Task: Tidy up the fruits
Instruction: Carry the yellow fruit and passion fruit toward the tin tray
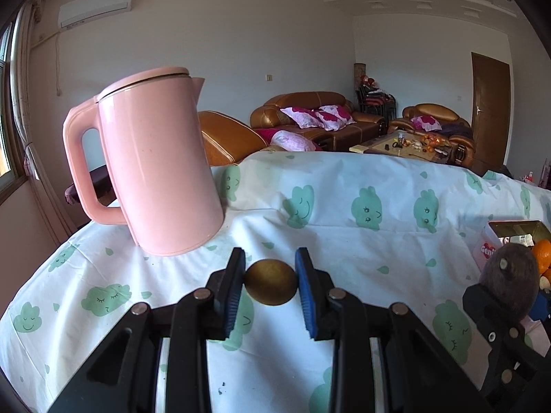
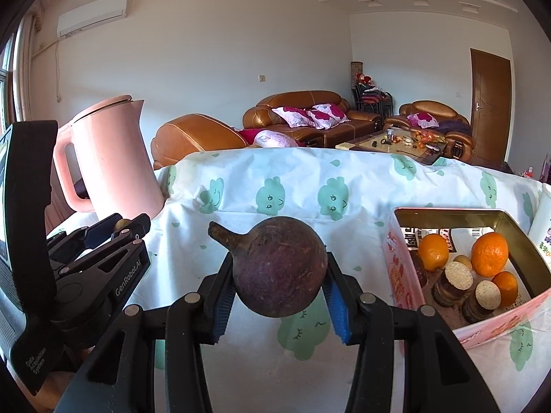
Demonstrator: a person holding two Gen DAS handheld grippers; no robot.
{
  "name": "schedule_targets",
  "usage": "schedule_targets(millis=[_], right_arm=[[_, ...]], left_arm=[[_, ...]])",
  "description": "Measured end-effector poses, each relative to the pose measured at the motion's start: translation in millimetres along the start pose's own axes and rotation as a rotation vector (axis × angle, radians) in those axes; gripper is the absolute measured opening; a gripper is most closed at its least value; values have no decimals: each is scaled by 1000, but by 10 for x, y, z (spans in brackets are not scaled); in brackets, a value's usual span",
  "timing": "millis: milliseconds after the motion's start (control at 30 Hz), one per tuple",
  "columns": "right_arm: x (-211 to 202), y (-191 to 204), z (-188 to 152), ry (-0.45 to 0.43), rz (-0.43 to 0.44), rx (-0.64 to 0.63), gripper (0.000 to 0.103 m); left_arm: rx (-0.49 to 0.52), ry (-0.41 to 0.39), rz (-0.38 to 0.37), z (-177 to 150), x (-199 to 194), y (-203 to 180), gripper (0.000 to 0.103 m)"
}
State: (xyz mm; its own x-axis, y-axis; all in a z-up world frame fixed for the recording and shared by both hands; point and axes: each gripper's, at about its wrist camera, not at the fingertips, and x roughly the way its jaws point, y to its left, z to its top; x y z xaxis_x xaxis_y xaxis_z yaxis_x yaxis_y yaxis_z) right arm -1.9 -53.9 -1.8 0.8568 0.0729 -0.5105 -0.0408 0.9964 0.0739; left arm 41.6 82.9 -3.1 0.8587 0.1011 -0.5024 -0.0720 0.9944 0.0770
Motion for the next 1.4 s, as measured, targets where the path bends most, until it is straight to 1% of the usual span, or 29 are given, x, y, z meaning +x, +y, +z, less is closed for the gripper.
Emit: schedule_targets(millis=[167,667,867,1067,1400], right_arm=[[-120,-170,-21,-14,-19,-1,50],[-471,-892,-69,-69,-110,13,50],[-590,-1105,-60,-99,-140,10,50],[-691,-1307,-58,-121,-179,7,50],[-806,-1628,-66,-138,-216,31,50]], left_arm=[[-8,0,-45,-28,-117,-178,32],[46,-31,-139,-27,-388,-945,32],[63,-39,-180,-6,-471,-1194,32],[87,-53,-212,-2,-538,-1415,32],[114,-57,-246,-27,-607,-1708,32]])
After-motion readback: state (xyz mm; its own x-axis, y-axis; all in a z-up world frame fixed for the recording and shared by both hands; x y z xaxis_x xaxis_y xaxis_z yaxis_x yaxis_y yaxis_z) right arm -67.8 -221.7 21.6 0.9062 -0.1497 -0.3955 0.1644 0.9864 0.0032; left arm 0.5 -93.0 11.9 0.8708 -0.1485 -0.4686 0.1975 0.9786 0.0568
